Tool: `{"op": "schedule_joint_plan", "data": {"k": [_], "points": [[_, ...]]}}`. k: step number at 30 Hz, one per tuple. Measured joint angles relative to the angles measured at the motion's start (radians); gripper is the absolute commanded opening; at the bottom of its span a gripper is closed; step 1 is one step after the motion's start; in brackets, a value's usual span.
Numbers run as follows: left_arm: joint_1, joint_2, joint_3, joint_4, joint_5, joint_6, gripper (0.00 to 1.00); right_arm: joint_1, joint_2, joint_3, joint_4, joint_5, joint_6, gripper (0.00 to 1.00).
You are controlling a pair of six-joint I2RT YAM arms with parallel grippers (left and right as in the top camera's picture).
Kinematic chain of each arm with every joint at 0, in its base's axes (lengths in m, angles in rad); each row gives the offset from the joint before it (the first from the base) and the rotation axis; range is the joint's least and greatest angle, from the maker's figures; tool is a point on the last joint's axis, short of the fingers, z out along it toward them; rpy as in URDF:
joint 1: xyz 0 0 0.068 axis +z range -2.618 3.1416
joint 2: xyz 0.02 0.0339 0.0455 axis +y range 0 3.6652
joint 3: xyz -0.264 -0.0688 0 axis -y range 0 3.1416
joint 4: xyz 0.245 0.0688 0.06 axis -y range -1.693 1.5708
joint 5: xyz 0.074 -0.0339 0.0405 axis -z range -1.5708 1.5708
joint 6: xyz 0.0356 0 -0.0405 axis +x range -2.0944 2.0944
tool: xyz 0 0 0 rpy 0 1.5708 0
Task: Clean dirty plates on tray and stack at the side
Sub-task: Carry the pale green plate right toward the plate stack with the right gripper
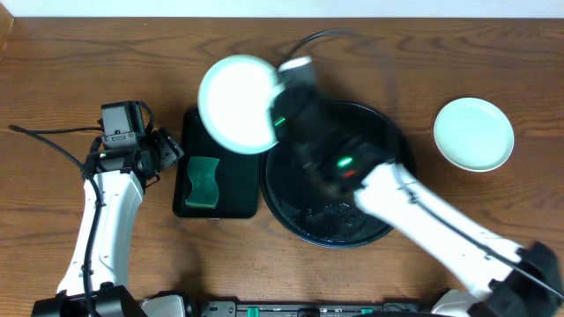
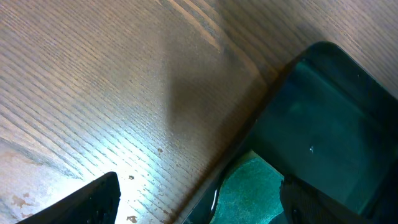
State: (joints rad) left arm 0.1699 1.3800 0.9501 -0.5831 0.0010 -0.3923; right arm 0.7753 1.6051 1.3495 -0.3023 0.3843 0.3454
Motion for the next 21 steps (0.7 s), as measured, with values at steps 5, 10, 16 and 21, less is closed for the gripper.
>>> {"op": "schedule_joint_plan", "data": {"k": [5, 10, 16, 21], "points": [[0.000, 0.000, 0.000, 0.000, 0.000, 0.000, 0.83, -0.208, -0.030, 0.006, -0.148, -0.265, 0.153, 0.01], [0.000, 0.000, 0.000, 0.000, 0.000, 0.000, 0.83, -0.404, -0.030, 0.005, -0.286, -0.406, 0.222, 0.01], [0.000, 0.000, 0.000, 0.000, 0.000, 0.000, 0.82, -0.624, -0.029, 0.005, -0.383, -0.450, 0.248, 0.01], [0.000, 0.000, 0.000, 0.000, 0.000, 0.000, 0.83, -0.775, -0.029, 0.005, -0.443, -0.460, 0.245, 0.01]]}}
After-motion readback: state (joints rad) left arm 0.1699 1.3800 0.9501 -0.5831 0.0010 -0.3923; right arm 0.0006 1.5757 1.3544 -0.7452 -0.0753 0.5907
